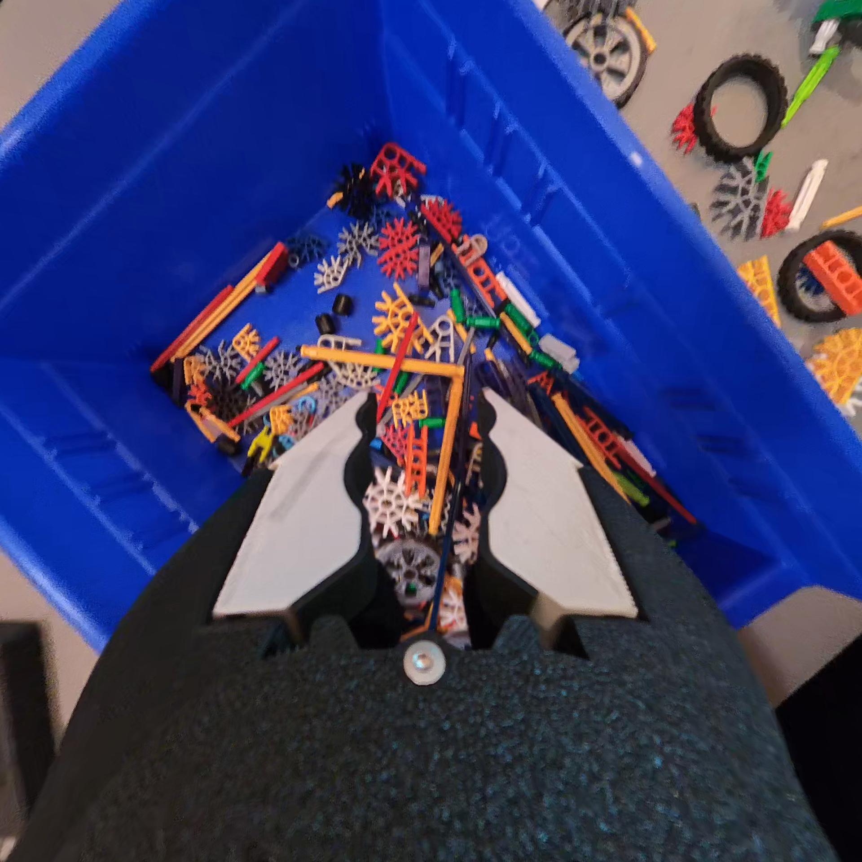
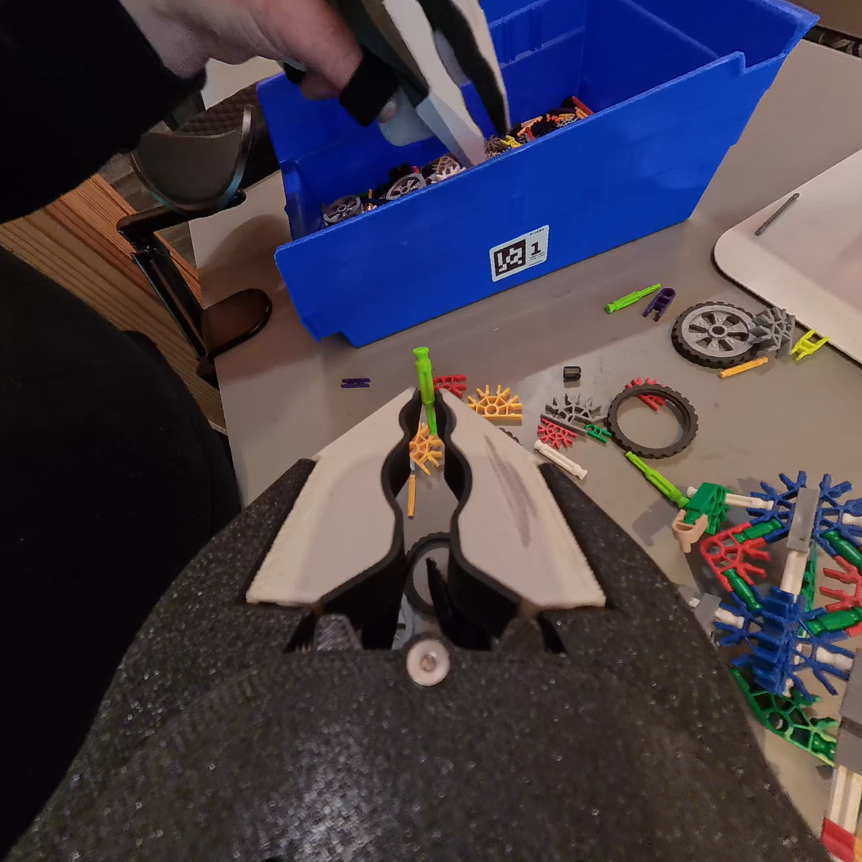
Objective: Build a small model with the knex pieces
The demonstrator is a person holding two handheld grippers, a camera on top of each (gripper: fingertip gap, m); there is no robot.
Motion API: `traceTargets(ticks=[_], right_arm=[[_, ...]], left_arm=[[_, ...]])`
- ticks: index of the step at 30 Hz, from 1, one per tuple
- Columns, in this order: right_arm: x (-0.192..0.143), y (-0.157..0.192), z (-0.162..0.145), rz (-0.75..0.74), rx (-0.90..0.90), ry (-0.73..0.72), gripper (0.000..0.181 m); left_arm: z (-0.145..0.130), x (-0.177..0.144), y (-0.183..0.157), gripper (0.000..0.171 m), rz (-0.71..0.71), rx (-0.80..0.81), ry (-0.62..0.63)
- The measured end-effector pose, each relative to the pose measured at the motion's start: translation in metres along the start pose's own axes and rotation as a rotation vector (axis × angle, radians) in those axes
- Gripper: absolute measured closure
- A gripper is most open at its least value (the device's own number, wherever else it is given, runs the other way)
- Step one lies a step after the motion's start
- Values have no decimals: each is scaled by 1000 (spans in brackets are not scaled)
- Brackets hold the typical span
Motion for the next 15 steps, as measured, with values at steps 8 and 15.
traceTargets(ticks=[8,15], right_arm=[[-8,-2,-4,-20,11,-19,176],[-15,-4,-10,-34,25,-24,176]], left_arm=[[14,44,6,137,-12,9,64],[12,50,21,155,70,10,66]])
Point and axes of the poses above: each gripper's, where its closed fingertips meet, x out along the fingers, z out of its top, y = z × x across the jaws, the point moved 5 cm from there along -x, back along the fingers, and after that the axes turned 5 degrees about x, right-handed, at the moved point
